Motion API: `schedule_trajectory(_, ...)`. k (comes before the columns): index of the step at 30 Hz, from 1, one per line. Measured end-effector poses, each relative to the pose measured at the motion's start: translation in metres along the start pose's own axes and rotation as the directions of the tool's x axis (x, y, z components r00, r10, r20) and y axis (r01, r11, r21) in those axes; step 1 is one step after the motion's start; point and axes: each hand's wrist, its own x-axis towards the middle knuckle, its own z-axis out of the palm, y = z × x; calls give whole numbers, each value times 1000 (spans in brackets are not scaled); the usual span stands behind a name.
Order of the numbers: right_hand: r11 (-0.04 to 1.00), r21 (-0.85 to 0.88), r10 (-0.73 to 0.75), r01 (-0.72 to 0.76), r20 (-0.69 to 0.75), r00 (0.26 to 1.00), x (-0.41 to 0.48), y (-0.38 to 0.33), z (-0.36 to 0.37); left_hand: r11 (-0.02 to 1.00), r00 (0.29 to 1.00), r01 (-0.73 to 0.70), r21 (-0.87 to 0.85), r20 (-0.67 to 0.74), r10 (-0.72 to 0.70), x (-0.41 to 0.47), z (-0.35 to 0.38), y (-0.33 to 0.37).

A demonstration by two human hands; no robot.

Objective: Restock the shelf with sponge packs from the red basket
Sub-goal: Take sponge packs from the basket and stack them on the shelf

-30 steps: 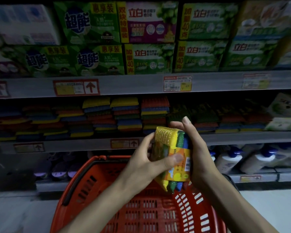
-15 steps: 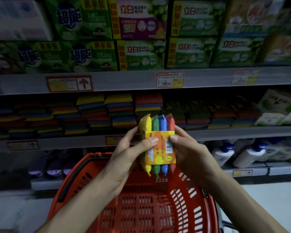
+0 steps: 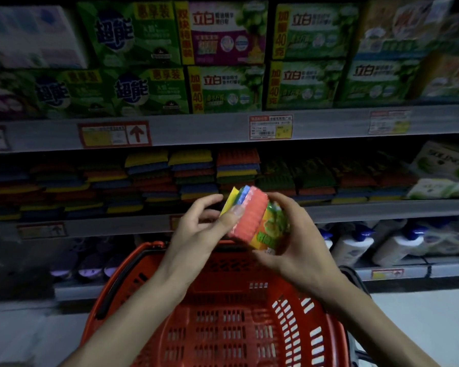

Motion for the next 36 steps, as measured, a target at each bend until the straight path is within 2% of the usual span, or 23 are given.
schedule_trajectory(3,974,-168,-153,151,-5,988,-2,3,2,997,1000,-1,78,15,0,3,0,-5)
schedule_trajectory(5,942,-253,-223,219,13,975,-2,5,-1,997,999,31,71,33,-33,5,-2,-9)
schedule_trajectory(8,935,-279,-219,218,28,975,-2,7,-7,995,997,53,88,46,-58,8,-3,-13)
schedule_trajectory(11,999,-30,-13,11,-70,997,-4,3,-10,997,996,78,-9,-35,-79,12,-4,-16)
schedule_trajectory(13,962,191,217,-196,-98,971,-7,0,-15,984,990,119,-132,-59,-128,13,-2,-18)
schedule_trajectory(15,795,485,432,-364,-31,902,-10,-3,-19,959,985,151,-239,-40,-165,13,2,-18)
schedule_trajectory(17,595,676,528,-435,79,845,-15,-8,-19,948,987,148,-282,-14,-159,11,8,-18)
schedule_trajectory(21,492,750,576,-442,100,811,-31,-18,-7,991,1000,17,-129,-12,-19,9,23,-23)
schedule_trajectory(24,357,800,626,-482,179,759,-38,-15,-3,996,997,-68,-61,17,69,11,31,-24)
schedule_trajectory(27,295,823,647,-485,201,736,-37,-11,-4,990,990,-137,-11,19,137,16,39,-26)
schedule_trajectory(29,290,845,649,-448,170,741,-36,-9,-7,985,985,-174,18,12,174,19,46,-28)
schedule_trajectory(36,386,875,661,-290,-43,749,-30,-1,-22,953,959,-275,126,-38,281,27,70,-25)
